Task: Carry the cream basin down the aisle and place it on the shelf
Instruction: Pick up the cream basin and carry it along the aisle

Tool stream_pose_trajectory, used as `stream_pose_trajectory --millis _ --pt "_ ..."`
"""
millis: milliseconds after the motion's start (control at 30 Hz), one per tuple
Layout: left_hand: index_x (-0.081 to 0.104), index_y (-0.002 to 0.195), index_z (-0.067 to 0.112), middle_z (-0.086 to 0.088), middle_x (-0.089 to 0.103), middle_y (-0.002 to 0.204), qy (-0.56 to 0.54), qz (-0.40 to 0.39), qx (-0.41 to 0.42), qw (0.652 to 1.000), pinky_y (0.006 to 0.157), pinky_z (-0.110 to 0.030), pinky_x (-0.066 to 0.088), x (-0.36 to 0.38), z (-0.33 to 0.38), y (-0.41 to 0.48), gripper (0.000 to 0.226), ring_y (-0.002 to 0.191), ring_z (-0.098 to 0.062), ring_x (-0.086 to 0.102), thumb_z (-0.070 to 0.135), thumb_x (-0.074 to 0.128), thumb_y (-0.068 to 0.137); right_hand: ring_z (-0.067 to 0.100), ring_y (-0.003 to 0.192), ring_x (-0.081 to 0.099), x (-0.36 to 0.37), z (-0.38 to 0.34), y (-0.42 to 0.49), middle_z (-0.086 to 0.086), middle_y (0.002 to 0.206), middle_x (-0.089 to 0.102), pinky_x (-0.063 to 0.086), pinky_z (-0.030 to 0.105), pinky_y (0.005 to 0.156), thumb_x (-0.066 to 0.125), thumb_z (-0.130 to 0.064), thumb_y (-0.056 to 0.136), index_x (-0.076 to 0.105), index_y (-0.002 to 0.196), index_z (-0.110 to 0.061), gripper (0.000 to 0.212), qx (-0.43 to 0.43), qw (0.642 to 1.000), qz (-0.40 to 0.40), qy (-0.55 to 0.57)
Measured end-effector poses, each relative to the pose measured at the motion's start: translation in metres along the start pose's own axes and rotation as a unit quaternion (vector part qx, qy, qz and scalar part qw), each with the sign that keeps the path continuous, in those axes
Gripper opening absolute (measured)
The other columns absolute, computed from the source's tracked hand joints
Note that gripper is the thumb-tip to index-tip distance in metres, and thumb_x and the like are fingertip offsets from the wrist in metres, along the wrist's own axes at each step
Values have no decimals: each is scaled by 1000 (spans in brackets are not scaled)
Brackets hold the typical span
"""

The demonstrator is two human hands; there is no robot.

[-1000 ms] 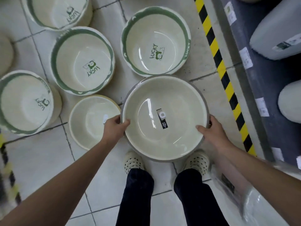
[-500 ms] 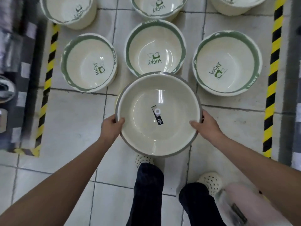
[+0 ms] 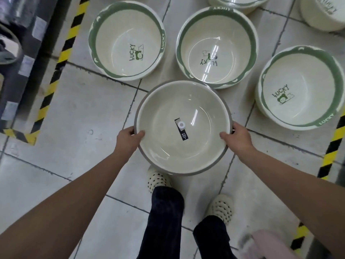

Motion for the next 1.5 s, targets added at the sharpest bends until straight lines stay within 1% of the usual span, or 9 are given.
stream_pose_trajectory --millis 167,233,333,600,700,833,967,1267,1500 --pt "73 79 24 3 74 80 25 -3 -13 1000 82 -43 61 10 -20 28 21 82 -28 72 43 68 74 23 94 65 17 5 29 -2 102 66 50 30 82 67 -6 90 67 127 -20 40 -8 1000 -9 0" --pt "73 86 8 0 68 75 5 5 -10 1000 71 -32 53 17 -18 33 25 75 -26 64 33 67 85 23 93 65 21 9 38 0 103 67 51 30 81 65 -6 90 67 125 -21 38 1 1000 -1 14" --pt "65 92 -11 -10 56 74 -4 25 -9 1000 65 -33 40 25 -13 45 33 70 -23 51 23 62 92 18 84 64 24 11 53 4 102 70 51 26 70 63 -5 89 68 112 -22 29 9 999 9 50" --pt "69 91 7 -6 66 80 42 23 3 999 75 -36 52 37 -17 73 15 77 -25 61 22 66 92 17 88 61 35 7 75 -1 105 66 44 11 56 62 0 89 64 133 -24 50 -12 999 9 35" --pt "68 89 12 -2 64 78 51 20 -17 998 63 -27 48 45 -35 76 12 70 -21 59 24 67 92 15 83 61 44 18 78 -5 94 64 42 6 48 60 4 88 65 132 -23 52 -6 999 10 46" --pt "66 83 11 0 62 72 37 17 -36 999 55 -23 42 53 -56 76 13 64 -16 56 21 67 92 18 89 65 56 40 82 -7 96 67 48 21 64 64 1 85 66 133 -24 54 25 999 -1 46" --pt "63 72 11 -3 60 69 4 25 -56 998 56 -25 42 58 -76 77 21 65 -20 55 18 67 90 2 85 64 63 60 84 -21 99 67 49 17 63 65 5 84 62 140 -28 65 43 994 -15 101" --pt "62 118 24 9 69 99 -117 16 -31 993 80 -27 54 83 -89 69 18 91 -7 66 31 57 103 19 104 71 81 88 90 -7 117 74 61 35 87 64 3 87 63 140 -30 62 61 964 15 259" --pt "56 125 19 -7 67 107 -123 -43 -73 989 78 -35 57 90 -89 83 37 92 -24 66 1 60 93 20 92 68 85 88 102 -4 103 69 54 26 68 61 7 87 61 135 -20 55 52 976 6 213"
Point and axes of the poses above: each hand's wrist, its own y-axis towards the middle knuckle, its own x-axis out of the palm, z = x × y, the point moved 10 cm from there along y, towards the middle knuckle
